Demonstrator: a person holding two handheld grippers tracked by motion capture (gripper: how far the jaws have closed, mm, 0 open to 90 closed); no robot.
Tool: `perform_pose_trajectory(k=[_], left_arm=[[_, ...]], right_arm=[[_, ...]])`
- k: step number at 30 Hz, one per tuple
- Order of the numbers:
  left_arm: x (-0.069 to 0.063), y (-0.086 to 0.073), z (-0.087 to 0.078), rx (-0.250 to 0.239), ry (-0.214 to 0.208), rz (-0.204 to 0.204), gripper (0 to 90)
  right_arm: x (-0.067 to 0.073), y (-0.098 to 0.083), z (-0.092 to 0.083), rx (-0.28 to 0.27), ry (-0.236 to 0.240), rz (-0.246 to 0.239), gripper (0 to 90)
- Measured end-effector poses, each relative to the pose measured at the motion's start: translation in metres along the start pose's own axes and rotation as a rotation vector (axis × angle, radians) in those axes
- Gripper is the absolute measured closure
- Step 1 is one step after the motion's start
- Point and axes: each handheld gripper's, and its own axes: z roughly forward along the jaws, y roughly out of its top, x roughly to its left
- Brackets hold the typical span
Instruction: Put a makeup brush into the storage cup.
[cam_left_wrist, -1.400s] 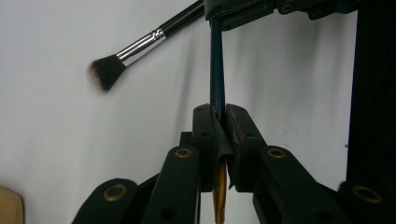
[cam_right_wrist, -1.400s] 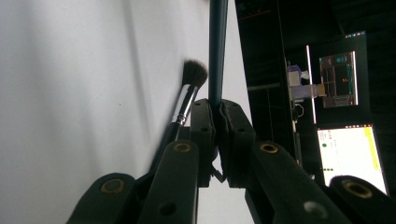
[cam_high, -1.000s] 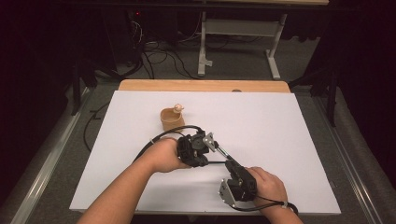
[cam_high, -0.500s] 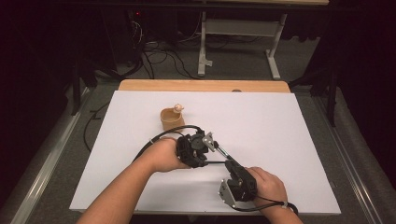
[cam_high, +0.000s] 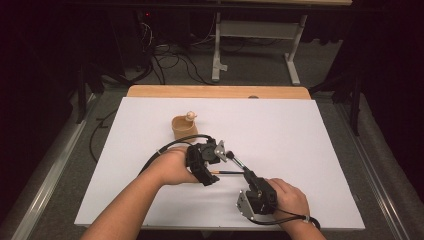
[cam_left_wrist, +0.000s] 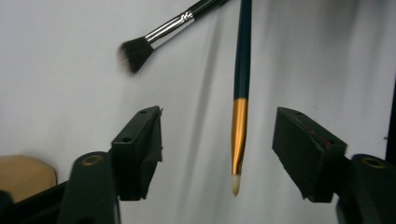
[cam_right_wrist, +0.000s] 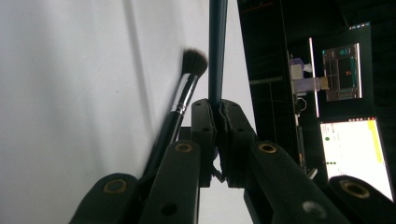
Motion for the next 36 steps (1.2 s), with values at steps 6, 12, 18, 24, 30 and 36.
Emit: perform_pose_trajectory(k=[6, 12, 18, 24, 30, 36], left_arm=[[0.004, -0.014, -0.001, -0.025, 0.035, -0.044, 22.4], [0.008, -0.032, 0.000, -0.044, 0.060, -0.103, 16.5], [0.010, -0.053, 0.006, -0.087, 0.073, -0.165, 15.5], [0.010, -0.070, 0.013, -0.129, 0.075, -0.231, 13.6], [0.007, -0.086, 0.020, -0.179, 0.109, -0.282, 11.2], [0.006, -0.099, 0.023, -0.243, 0.127, -0.334, 10.4]], right_arm=[[0.001, -0.005, 0.001, 0.020, 0.000, 0.009, 87.3], [0.000, -0.011, 0.005, 0.039, 0.006, 0.031, 87.3], [0.001, -0.016, 0.005, 0.052, -0.004, 0.041, 87.2], [-0.001, -0.020, 0.006, 0.077, -0.013, 0.047, 87.2], [0.000, -0.022, 0.007, 0.090, -0.007, 0.050, 87.2], [0.000, -0.023, 0.007, 0.092, -0.008, 0.060, 87.2]])
